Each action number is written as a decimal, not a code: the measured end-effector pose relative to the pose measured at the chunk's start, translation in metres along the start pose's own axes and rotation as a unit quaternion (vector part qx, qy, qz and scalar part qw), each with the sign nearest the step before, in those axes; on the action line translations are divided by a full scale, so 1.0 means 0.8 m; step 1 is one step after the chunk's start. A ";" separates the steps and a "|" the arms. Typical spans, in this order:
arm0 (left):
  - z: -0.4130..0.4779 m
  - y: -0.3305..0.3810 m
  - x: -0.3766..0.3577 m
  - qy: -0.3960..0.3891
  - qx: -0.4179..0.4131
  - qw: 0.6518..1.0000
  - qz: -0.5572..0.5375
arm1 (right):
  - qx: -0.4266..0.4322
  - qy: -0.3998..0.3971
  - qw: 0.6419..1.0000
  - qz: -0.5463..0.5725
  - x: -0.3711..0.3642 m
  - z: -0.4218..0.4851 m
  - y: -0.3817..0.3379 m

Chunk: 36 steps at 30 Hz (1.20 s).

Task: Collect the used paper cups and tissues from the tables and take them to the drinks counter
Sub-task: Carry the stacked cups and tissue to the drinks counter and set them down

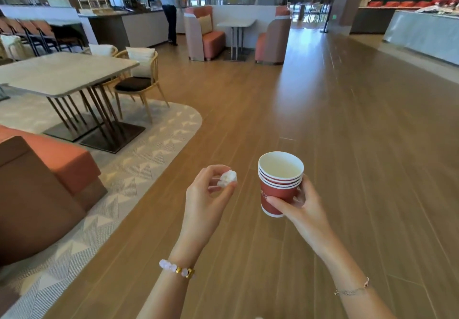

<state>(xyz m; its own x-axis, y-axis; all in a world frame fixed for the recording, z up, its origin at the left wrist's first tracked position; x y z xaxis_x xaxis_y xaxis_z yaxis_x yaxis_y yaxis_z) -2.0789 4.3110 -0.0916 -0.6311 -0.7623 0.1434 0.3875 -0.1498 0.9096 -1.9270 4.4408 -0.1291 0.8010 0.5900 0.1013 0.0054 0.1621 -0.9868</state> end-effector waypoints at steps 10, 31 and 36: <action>0.278 -0.124 -0.020 0.036 -0.006 0.998 0.057 | 0.015 -0.053 0.998 0.008 -0.063 0.323 0.049; 0.840 -0.354 -0.042 0.045 -0.026 0.998 0.029 | 0.015 -0.040 0.999 -0.025 -0.186 0.904 0.105; 0.993 -0.400 -0.028 0.048 -0.034 0.998 0.026 | 0.021 -0.028 0.999 -0.027 -0.231 1.052 0.099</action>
<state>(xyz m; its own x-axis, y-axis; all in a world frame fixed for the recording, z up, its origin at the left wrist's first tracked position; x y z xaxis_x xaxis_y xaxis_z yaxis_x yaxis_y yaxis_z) -2.7225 4.8760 -0.0758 -0.5427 -0.8266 0.1489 0.4652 -0.1482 0.8727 -2.5783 5.0100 -0.1197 0.7656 0.6223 0.1630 0.0225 0.2273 -0.9736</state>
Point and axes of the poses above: each hand's wrist, its own z-axis towards the middle knuckle, its own x-axis out of the back of the hand, y = z × x, the point moved 4 cm from there along z, towards the middle knuckle, and after that the axes turned 8 degrees about -z, right-handed, at the moved point
